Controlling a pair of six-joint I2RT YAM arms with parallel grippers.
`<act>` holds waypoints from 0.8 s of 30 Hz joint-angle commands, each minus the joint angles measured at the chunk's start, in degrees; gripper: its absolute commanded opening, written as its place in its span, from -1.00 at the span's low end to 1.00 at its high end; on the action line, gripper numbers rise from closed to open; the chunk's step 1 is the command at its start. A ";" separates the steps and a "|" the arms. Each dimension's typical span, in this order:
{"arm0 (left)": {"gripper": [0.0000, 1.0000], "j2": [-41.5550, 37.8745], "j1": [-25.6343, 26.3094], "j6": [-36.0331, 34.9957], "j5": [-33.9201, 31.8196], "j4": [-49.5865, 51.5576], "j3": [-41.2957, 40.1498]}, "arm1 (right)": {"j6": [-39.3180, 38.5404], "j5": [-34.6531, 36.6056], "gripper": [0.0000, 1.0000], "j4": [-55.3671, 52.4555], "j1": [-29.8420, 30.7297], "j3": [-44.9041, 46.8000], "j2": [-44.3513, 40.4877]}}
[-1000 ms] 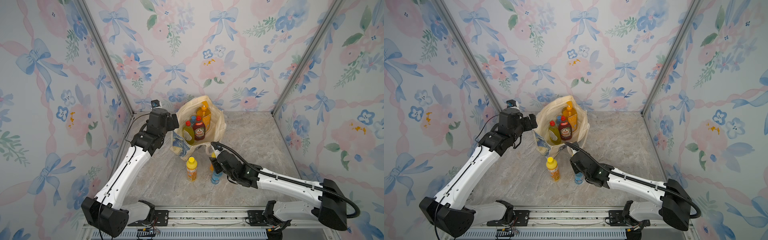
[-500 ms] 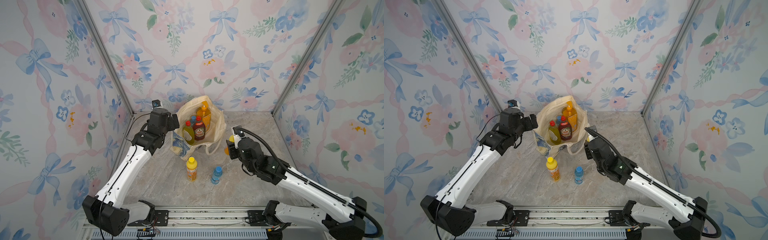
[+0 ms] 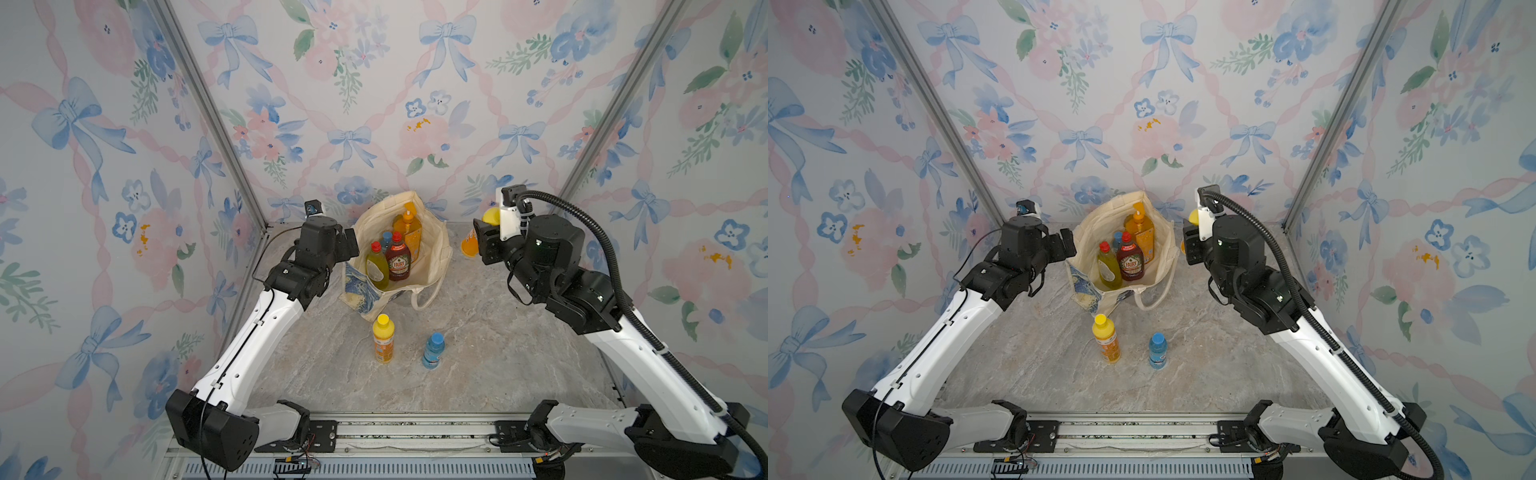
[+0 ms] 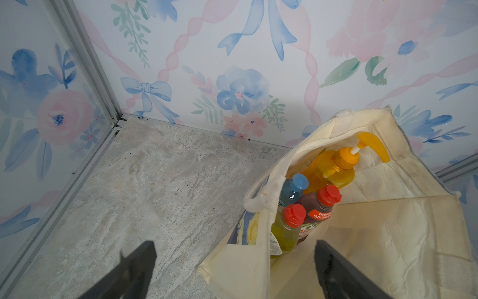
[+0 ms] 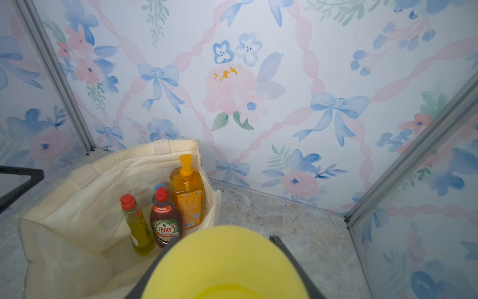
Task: Pack dish soap into the shopping bag
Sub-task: Place the bottle of dish soap in the shopping bag.
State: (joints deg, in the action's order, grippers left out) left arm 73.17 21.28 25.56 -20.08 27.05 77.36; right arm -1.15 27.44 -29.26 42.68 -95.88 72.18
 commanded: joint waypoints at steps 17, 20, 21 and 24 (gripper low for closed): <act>0.96 2.54 -0.95 -4.12 1.41 -0.33 0.08 | 3.52 -21.51 -1.00 10.20 -0.14 -16.58 27.86; 0.91 3.32 -1.07 -4.12 2.09 -0.36 -0.19 | 3.65 -21.80 -1.00 10.56 -0.21 -16.37 30.25; 0.86 3.68 -1.14 -4.27 2.50 -0.33 -0.19 | 3.58 -21.89 -1.00 11.06 -0.17 -16.00 30.86; 0.69 4.90 -1.24 -4.53 4.24 -0.33 -0.19 | 3.61 -22.61 -1.00 12.68 -0.32 -15.24 32.56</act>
State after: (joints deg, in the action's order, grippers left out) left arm 76.66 20.53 22.02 -17.89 27.03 77.36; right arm 1.50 5.98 -25.63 42.68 -108.12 105.62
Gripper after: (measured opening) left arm 0.859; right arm 0.527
